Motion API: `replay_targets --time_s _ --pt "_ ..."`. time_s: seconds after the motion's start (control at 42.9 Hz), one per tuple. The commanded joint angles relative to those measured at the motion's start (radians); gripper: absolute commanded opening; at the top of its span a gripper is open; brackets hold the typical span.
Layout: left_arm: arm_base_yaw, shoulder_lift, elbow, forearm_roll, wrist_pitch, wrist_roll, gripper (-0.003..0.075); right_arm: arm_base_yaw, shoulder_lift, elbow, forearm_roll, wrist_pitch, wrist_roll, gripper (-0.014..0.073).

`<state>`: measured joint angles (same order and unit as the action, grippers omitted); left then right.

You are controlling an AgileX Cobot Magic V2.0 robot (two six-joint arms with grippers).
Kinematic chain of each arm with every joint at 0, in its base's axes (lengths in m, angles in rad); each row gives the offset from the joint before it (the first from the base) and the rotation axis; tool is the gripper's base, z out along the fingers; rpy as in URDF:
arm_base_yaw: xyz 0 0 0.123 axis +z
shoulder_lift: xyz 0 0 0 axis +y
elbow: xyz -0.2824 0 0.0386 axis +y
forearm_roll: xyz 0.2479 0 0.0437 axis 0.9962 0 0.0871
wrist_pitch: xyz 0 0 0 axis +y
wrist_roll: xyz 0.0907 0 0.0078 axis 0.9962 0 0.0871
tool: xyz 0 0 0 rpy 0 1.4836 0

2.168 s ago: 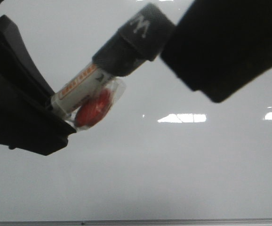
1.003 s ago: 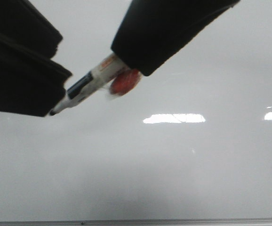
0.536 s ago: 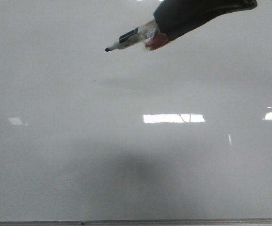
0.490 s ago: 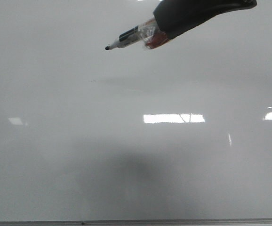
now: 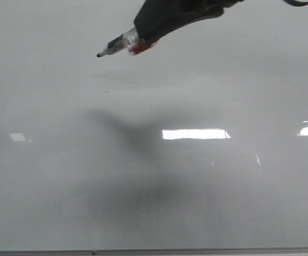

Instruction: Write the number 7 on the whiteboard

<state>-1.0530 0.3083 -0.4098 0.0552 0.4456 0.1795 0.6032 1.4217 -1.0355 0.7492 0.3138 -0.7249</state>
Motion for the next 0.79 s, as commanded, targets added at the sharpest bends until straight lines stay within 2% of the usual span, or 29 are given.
replay_targets --time_s 0.0,0.163,0.326,0.49,0.769 --pt "-0.006 0.006 -0.026 -0.01 -0.079 -0.008 -0.002 -0.007 0.054 -0.108 0.022 -0.051 -0.002 -0.006" --pt "-0.006 0.006 -0.026 -0.01 -0.079 -0.008 -0.002 -0.007 0.157 -0.179 0.022 -0.053 -0.002 -0.006" --pt "-0.006 0.006 -0.026 -0.01 -0.079 -0.008 -0.002 -0.01 0.178 -0.173 0.022 -0.091 -0.002 -0.006" --pt "-0.006 0.006 -0.026 -0.01 -0.079 -0.008 -0.002 -0.055 0.151 -0.11 0.022 -0.15 -0.001 -0.006" --pt "-0.006 0.006 -0.026 -0.01 -0.079 -0.008 -0.002 -0.181 0.035 0.05 0.021 -0.143 -0.002 -0.006"
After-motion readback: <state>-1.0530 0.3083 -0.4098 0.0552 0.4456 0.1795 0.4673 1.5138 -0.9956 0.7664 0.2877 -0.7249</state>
